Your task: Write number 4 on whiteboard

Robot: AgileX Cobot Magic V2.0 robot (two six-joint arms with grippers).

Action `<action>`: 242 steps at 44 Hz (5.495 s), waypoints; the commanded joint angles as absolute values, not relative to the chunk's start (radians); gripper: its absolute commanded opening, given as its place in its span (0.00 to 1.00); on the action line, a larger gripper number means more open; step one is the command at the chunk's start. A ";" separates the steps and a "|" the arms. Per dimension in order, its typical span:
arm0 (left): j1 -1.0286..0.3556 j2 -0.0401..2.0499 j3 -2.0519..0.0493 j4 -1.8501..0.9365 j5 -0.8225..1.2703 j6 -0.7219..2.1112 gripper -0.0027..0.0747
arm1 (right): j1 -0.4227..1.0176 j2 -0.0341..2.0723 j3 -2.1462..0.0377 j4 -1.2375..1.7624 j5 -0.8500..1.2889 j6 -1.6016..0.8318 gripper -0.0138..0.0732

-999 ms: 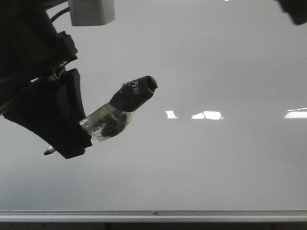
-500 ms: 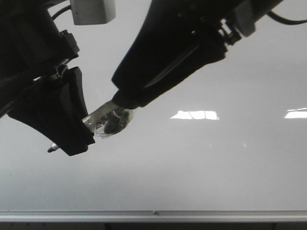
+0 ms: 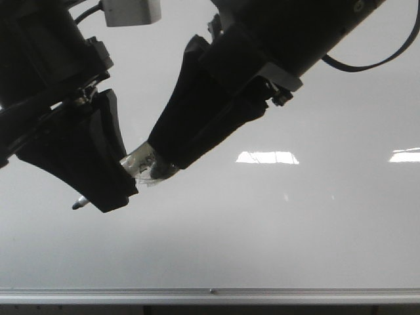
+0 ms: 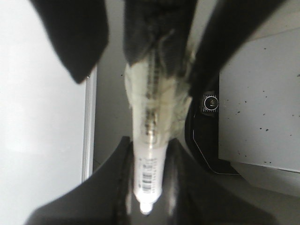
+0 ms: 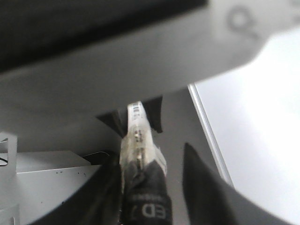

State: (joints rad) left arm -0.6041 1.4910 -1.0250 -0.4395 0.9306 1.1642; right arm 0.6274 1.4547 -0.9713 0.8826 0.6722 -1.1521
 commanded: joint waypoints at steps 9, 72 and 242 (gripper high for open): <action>-0.612 1.454 -1.055 -0.485 0.908 1.163 0.01 | 0.627 1.428 -1.004 0.934 0.676 -1.163 0.08; -0.612 1.454 -1.055 -0.507 0.790 1.101 0.01 | 0.073 0.943 -0.747 0.957 0.580 -1.066 0.09; -0.612 1.454 -1.055 -0.507 0.787 1.101 0.01 | -0.021 1.381 -0.939 0.841 0.618 -0.936 0.09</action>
State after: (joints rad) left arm -0.6041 1.4910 -1.0250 -0.4720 0.8092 1.1060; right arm -0.0196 1.4136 -0.9383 0.8219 0.6294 -0.9361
